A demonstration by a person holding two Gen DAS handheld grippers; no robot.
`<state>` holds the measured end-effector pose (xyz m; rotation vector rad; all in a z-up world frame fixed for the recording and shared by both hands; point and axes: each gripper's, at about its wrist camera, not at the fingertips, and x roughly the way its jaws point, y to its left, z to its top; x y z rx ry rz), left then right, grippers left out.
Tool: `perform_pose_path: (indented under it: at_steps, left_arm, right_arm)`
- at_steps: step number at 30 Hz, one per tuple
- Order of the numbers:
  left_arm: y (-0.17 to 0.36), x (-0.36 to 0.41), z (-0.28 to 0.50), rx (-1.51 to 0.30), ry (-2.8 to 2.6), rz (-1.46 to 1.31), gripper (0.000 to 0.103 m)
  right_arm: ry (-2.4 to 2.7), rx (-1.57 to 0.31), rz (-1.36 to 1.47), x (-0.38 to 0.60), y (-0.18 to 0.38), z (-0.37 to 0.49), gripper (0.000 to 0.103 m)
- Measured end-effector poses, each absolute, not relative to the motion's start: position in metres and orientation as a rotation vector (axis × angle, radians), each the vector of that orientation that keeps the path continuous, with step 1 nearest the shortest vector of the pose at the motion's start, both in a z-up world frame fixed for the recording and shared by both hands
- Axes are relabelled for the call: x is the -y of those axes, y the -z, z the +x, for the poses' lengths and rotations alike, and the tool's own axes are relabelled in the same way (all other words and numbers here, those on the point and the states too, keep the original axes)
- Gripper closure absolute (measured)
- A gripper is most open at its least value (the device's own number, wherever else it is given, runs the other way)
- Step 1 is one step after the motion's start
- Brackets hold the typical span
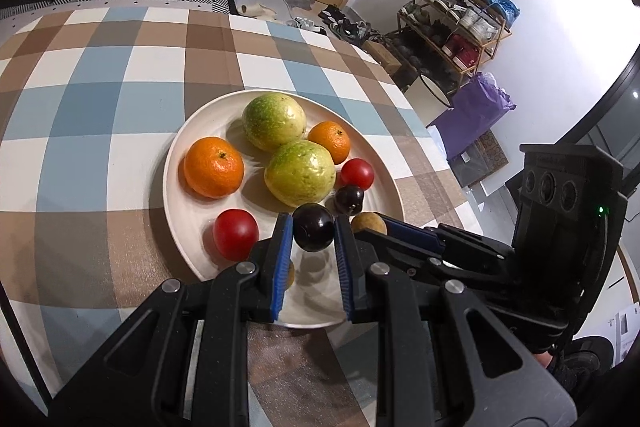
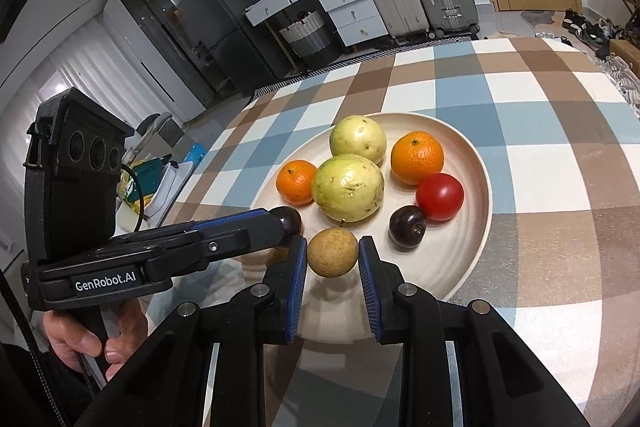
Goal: Organize fruits
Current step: 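Carry the dark plum and tan fruit over the white plate with both tools, then open both tools to set the plum and tan fruit on the plate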
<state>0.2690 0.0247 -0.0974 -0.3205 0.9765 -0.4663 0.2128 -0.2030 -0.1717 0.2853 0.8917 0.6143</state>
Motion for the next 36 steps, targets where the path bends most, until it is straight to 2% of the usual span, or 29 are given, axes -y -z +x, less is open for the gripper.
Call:
perform_pose_path:
  at_steps: [5,7,9,28,31,33,36]
  left_arm:
    - [0.099,-0.023,0.271,-0.970,0.472,-0.303,0.085]
    - [0.098,-0.024,0.270,-0.965,0.471,-0.309,0.084]
    - [0.100,-0.025,0.271,-0.973,0.460,-0.300,0.084]
    - [0.072,-0.033,0.216,-0.889,0.384,-0.257,0.084]
    - [0.062,-0.033,0.203,-0.855,0.356,-0.233,0.079]
    - [0.054,-0.035,0.193,-0.824,0.320,-0.220,0.070]
    - [0.044,-0.042,0.179,-0.784,0.276,-0.234,0.067]
  right_arm:
    - [-0.610,-0.881,0.270,0.200,0.172,0.215,0.076]
    - [-0.605,-0.876,0.275,0.202,0.173,0.216,0.070]
    - [-0.597,-0.874,0.274,0.204,0.172,0.215,0.055]
    - [-0.546,-0.730,0.304,0.235,0.141,0.169,0.053]
    - [-0.538,-0.693,0.292,0.235,0.133,0.159,0.046]
    - [-0.537,-0.650,0.284,0.236,0.126,0.150,0.034]
    - [-0.543,-0.589,0.269,0.235,0.117,0.137,0.028]
